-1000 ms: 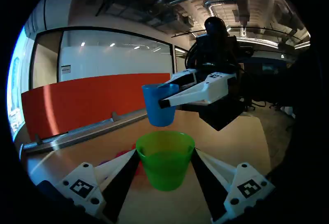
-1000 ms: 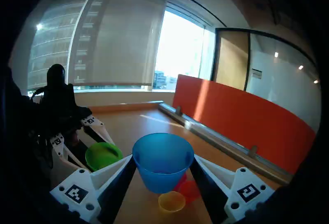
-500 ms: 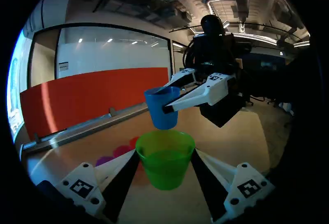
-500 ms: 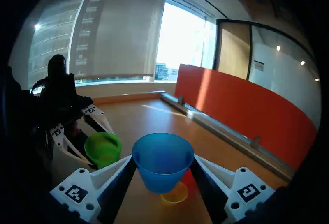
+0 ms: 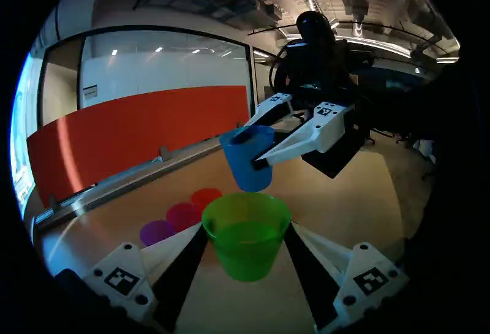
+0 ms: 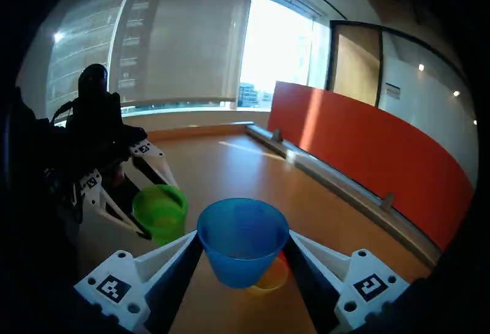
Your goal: Pour water
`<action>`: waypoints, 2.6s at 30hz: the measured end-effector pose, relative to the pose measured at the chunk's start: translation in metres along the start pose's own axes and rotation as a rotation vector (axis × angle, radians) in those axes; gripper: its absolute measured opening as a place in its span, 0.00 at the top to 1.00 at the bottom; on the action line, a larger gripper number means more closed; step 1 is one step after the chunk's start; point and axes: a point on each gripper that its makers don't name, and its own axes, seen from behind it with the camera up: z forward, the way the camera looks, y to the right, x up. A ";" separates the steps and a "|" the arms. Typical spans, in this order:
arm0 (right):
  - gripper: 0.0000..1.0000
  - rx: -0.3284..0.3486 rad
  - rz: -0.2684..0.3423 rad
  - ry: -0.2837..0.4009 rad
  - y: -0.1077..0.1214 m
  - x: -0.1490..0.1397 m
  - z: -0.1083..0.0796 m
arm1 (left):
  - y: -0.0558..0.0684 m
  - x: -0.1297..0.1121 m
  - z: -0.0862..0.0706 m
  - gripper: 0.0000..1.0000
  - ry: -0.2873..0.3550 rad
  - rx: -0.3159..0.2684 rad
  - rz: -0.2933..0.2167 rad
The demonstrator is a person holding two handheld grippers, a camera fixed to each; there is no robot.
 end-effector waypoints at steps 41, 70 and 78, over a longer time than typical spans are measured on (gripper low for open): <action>0.09 0.145 -0.034 -0.211 -0.041 -0.092 0.035 | -0.010 -0.072 0.016 0.15 -0.215 -0.039 -0.041; 0.09 0.182 -0.040 -0.269 -0.055 -0.128 0.054 | -0.015 -0.093 0.026 0.15 -0.269 -0.066 -0.055; 0.09 0.193 -0.032 -0.271 -0.057 -0.132 0.058 | -0.017 -0.100 0.029 0.15 -0.278 -0.062 -0.063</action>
